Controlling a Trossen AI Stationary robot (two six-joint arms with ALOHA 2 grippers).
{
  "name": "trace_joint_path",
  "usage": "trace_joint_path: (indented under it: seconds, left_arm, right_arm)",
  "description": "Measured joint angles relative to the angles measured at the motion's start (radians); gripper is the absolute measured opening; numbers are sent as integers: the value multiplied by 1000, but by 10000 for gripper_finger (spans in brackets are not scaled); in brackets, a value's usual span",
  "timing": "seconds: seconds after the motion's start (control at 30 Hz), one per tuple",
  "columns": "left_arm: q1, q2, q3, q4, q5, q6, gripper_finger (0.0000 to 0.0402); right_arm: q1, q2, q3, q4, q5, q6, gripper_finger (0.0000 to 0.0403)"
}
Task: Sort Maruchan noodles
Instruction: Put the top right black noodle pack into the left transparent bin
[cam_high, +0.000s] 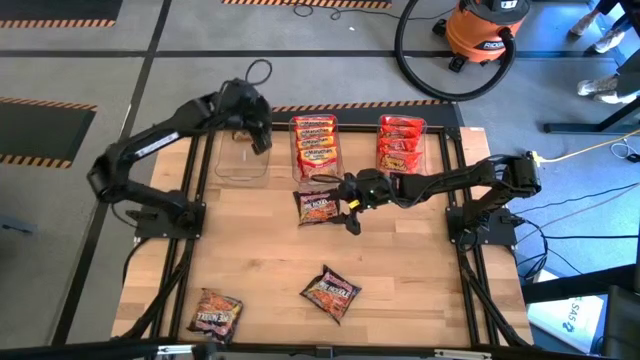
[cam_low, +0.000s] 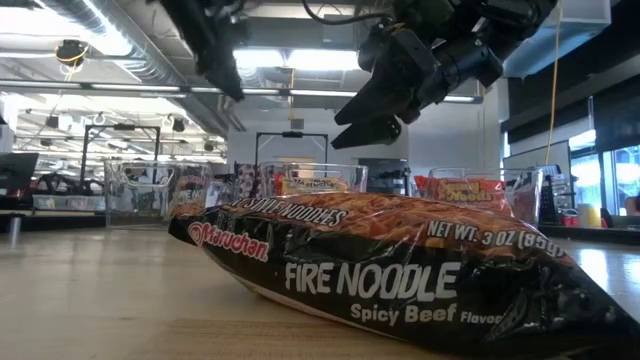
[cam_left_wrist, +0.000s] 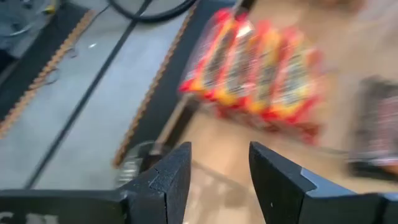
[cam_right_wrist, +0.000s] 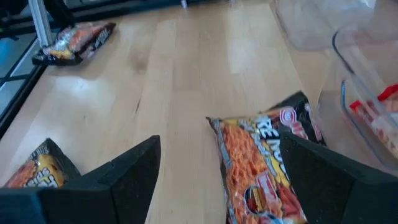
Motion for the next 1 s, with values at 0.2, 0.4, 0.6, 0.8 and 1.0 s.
trace_joint_path:
  seconds: [0.2,0.4,0.6,0.8,1.0]
  left_arm:
    - [-191,-92,-25,-1,99,-187,153]
    - [-410,-122,-165,50,30,-368,152]
    - [-608,-112,-374,289,-59,-561,152]
    - [-741,-111,-518,498,-161,-668,152]
    - [-795,-110,-565,537,-195,-712,152]
  right_arm:
    - [0,0,13,-93,25,58,308]
    - [15,16,13,-176,84,100,308]
    - [45,96,12,-94,94,63,308]
    - [68,219,14,106,114,54,308]
    - [97,256,14,105,96,25,308]
